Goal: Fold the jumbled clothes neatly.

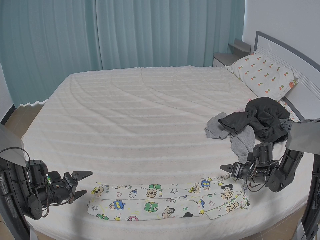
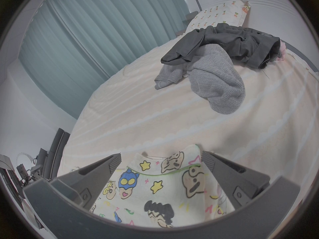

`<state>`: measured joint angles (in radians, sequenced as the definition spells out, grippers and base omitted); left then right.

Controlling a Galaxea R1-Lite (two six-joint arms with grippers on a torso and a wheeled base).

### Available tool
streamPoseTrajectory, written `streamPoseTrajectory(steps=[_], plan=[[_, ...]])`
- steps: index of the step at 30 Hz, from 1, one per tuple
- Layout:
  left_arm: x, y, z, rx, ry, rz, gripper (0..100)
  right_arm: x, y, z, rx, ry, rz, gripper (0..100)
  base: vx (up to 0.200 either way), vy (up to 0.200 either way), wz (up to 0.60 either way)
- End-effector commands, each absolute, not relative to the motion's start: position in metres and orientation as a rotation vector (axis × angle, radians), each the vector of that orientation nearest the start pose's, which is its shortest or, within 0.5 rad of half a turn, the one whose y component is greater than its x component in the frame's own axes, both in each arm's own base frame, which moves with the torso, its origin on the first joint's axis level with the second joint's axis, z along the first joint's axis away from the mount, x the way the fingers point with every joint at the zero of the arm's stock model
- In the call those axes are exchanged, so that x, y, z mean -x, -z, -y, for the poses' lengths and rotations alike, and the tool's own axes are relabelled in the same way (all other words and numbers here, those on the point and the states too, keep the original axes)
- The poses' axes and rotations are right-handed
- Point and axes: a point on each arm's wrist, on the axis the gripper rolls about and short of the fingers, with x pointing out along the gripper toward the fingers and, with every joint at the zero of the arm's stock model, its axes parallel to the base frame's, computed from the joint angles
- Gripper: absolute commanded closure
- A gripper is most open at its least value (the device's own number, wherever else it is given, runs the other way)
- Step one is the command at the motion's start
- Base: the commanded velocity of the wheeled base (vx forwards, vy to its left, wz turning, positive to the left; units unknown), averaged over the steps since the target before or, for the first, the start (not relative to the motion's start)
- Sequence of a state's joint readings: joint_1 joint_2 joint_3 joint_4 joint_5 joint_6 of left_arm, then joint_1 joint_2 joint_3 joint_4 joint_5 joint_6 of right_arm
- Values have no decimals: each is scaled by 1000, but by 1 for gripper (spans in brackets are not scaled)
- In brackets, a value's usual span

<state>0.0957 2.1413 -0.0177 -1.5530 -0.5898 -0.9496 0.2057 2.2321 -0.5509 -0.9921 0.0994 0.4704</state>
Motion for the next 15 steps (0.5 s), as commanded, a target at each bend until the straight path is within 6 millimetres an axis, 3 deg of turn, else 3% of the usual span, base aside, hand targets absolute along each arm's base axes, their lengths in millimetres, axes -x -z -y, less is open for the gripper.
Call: streamPoseTrajectory(steps=[1,8,9,15], plan=[[-215,-11,-8,1097,188,-740,0,-328,9,-70,-376,-135,-739,0,0,0,0],[-216,-11,-8,1096,190,-740,0,-330,17,-72,-300,-124,-843,0,0,0,0],[-216,-11,-8,1096,190,-740,0,-329,18,-73,-293,-126,-855,100,0,0,0],[-216,-11,-8,1096,190,-740,0,-325,21,-75,-277,-132,-890,100,0,0,0]])
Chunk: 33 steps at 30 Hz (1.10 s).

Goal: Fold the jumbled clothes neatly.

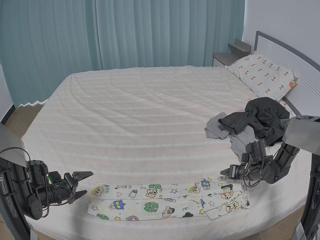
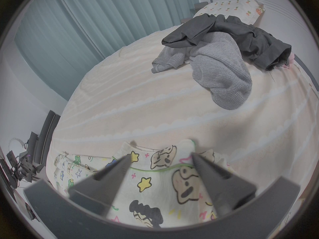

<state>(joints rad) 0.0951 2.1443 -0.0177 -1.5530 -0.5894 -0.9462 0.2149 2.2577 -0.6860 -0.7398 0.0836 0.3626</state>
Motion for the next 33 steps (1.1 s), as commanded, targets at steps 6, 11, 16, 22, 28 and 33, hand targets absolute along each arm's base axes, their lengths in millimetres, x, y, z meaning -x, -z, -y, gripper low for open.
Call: streamPoseTrajectory(steps=[6,11,16,22,28,33], plan=[[-216,-11,-8,1096,190,-740,0,-322,16,-78,-272,-145,-886,100,0,0,0],[-216,-11,-8,1096,190,-740,0,-321,1,-79,-278,-154,-846,100,0,0,0],[-216,-11,-8,1096,188,-739,0,-307,-27,-80,-289,-183,-785,100,0,0,0],[-215,-11,-8,1096,186,-739,0,-300,-45,-79,-311,-219,-671,100,0,0,0],[-215,-11,-8,1096,187,-740,0,-297,-38,-79,-314,-230,-621,100,0,0,0],[-215,-11,-8,1096,187,-740,0,-301,-16,-78,-302,-203,-682,100,0,0,0]])
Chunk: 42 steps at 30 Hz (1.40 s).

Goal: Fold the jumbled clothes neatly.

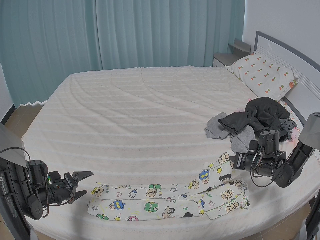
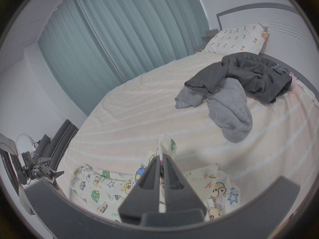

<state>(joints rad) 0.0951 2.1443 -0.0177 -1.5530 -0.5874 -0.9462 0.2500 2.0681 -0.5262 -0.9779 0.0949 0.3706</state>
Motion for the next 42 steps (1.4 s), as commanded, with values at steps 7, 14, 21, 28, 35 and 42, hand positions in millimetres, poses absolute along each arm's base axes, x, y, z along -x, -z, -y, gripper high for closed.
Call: streamPoseTrajectory(steps=[7,14,21,28,35,42], plan=[[-216,-11,-8,1096,188,-739,0,-310,14,-75,-266,-122,-758,100,0,0,0],[-216,-11,-8,1096,188,-739,0,-327,32,-64,-223,-39,-775,0,0,0,0],[-215,-11,-8,1096,187,-740,0,-324,15,-63,-213,-29,-747,0,0,0,0],[-215,-11,-8,1096,187,-740,0,-309,-23,-94,-219,-142,-659,0,0,0,0],[-215,-11,-8,1096,187,-740,0,-294,-6,-132,-289,-202,-745,0,0,0,0],[-215,-11,-8,1096,187,-740,0,-294,39,-132,-366,-125,-881,0,0,0,0]])
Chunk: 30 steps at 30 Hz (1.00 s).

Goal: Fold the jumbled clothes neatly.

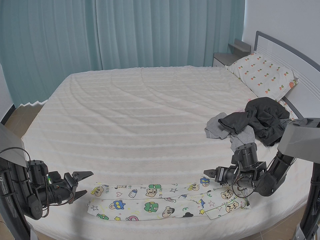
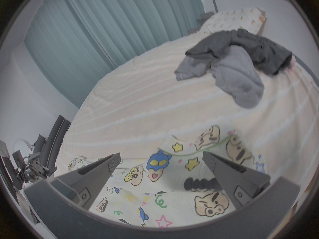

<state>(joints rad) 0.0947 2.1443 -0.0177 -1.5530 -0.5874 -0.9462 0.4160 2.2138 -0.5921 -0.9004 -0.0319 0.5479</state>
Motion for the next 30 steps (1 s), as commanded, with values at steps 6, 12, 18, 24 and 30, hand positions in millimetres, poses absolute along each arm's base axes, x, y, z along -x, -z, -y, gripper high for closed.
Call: streamPoseTrajectory(steps=[6,12,18,24,30], plan=[[-216,-11,-8,1096,188,-739,0,-294,53,-125,-374,-84,-916,0,0,0,0],[-215,-11,-8,1096,187,-740,0,-296,62,-116,-376,-50,-935,0,0,0,0],[-216,-11,-8,1079,195,-737,0,-299,33,-112,-429,-74,-807,0,0,0,0],[-225,-7,13,913,175,-702,0,-264,-23,-102,-547,-104,-684,0,0,0,0],[-252,15,14,707,155,-678,0,-228,-46,-94,-602,-153,-594,0,0,0,0]])
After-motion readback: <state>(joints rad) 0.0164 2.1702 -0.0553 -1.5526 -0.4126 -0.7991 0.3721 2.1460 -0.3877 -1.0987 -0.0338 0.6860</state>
